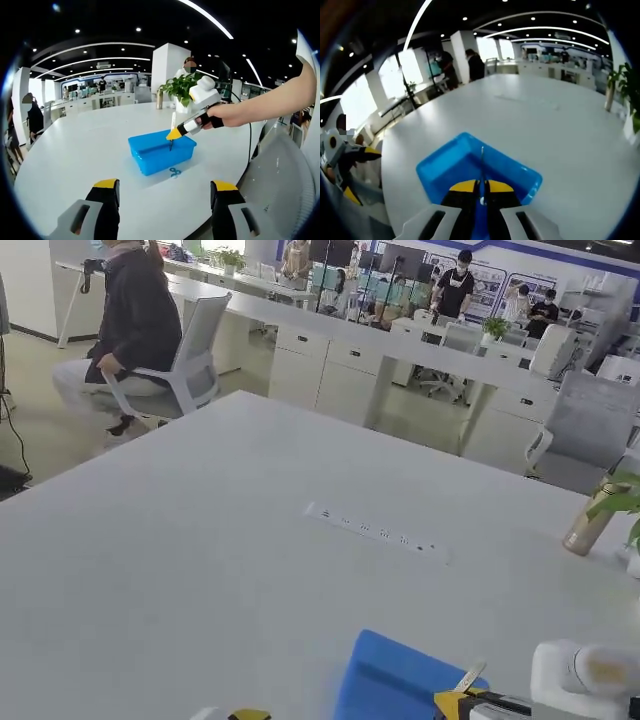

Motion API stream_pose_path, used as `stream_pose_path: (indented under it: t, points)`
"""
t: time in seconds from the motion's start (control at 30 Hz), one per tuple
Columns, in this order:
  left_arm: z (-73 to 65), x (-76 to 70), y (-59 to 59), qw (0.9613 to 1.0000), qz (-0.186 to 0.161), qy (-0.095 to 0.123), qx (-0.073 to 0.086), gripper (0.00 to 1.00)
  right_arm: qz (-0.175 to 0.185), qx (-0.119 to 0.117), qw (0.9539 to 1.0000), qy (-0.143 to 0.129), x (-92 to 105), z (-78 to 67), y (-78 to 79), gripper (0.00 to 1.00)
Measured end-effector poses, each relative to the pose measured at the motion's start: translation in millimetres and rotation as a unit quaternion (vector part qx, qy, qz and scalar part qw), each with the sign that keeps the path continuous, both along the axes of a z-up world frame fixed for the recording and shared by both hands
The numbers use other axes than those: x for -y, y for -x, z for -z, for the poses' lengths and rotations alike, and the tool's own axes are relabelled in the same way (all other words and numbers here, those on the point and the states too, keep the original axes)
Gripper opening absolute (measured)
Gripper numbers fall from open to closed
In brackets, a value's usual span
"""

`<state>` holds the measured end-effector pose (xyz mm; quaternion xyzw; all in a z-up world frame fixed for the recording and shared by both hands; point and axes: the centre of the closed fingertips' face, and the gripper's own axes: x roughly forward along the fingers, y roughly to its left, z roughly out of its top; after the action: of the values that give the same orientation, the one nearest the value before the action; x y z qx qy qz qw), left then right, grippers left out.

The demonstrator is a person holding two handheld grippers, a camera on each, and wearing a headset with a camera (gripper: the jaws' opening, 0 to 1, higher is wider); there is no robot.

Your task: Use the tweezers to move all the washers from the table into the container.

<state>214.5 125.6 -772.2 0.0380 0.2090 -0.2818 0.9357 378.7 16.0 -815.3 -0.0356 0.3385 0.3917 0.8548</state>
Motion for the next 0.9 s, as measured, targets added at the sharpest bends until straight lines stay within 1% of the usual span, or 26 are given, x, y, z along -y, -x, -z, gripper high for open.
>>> stream_pose_path:
  t: [0.07, 0.1, 0.17, 0.27, 0.33, 0.4, 0.47, 0.5, 0.6, 0.63, 0.67, 0.7, 0.73, 0.8, 0.9]
  points:
    - [-0.1, -0.3, 0.0, 1.0000, -0.001, 0.003, -0.001, 0.75, 0.002, 0.000, 1.0000, 0.001, 0.7, 0.7, 0.6, 0.03]
    - [-0.3, -0.7, -0.2, 1.0000, -0.002, 0.003, 0.000, 0.75, 0.007, 0.002, 1.0000, -0.003, 0.7, -0.6, -0.3, 0.03]
    - [-0.4, -0.6, -0.3, 1.0000, -0.002, 0.004, 0.000, 0.75, 0.006, 0.003, 1.0000, -0.001, 2.6, 0.3, -0.8, 0.03]
    - [0.2, -0.9, -0.3, 1.0000, -0.002, 0.001, -0.001, 0.75, 0.003, 0.004, 1.0000, -0.008, 1.8, -3.1, 3.1, 0.04]
    - [0.5, -0.6, -0.4, 1.0000, -0.001, 0.002, -0.001, 0.75, 0.007, 0.006, 0.9997, -0.023, 0.6, -8.4, 5.7, 0.04]
    - [0.5, -0.7, -0.4, 1.0000, -0.001, 0.002, -0.001, 0.75, 0.014, 0.013, 0.9992, -0.034, 1.5, -14.4, 5.9, 0.04]
    - [0.4, -0.5, -0.3, 1.0000, -0.001, 0.002, -0.001, 0.75, 0.022, 0.019, 0.9983, -0.050, 2.1, -23.2, 9.1, 0.04]
    - [0.3, -0.5, -0.3, 1.0000, -0.001, 0.002, 0.000, 0.75, 0.024, 0.026, 0.9976, -0.060, 1.0, -28.7, 11.0, 0.04]
    - [0.3, -0.3, 0.0, 1.0000, 0.000, 0.003, -0.001, 0.75, 0.018, 0.038, 0.9953, -0.087, -3.0, -44.4, 22.9, 0.04]
    - [0.3, -0.3, 0.1, 1.0000, 0.000, 0.003, -0.001, 0.75, 0.013, 0.042, 0.9936, -0.104, -6.5, -51.8, 28.9, 0.04]
    - [0.2, -0.1, 0.1, 1.0000, 0.000, 0.003, -0.001, 0.75, 0.011, 0.045, 0.9925, -0.113, -8.2, -56.2, 32.6, 0.04]
    - [0.6, 0.2, 0.4, 1.0000, 0.001, 0.004, -0.002, 0.75, 0.006, 0.043, 0.9922, -0.117, -8.8, -58.5, 38.5, 0.04]
    - [0.8, 0.4, 0.5, 1.0000, 0.002, 0.003, -0.003, 0.75, 0.006, 0.041, 0.9920, -0.119, -8.7, -59.4, 41.2, 0.04]
    - [1.0, 0.5, 0.5, 1.0000, 0.002, 0.002, -0.002, 0.74, -0.005, 0.044, 0.9911, -0.126, -11.5, -62.4, 49.8, 0.04]
    - [1.6, 0.0, 0.5, 1.0000, 0.000, 0.003, -0.004, 0.74, -0.013, 0.036, 0.9897, -0.138, -13.1, -61.7, 58.1, 0.04]
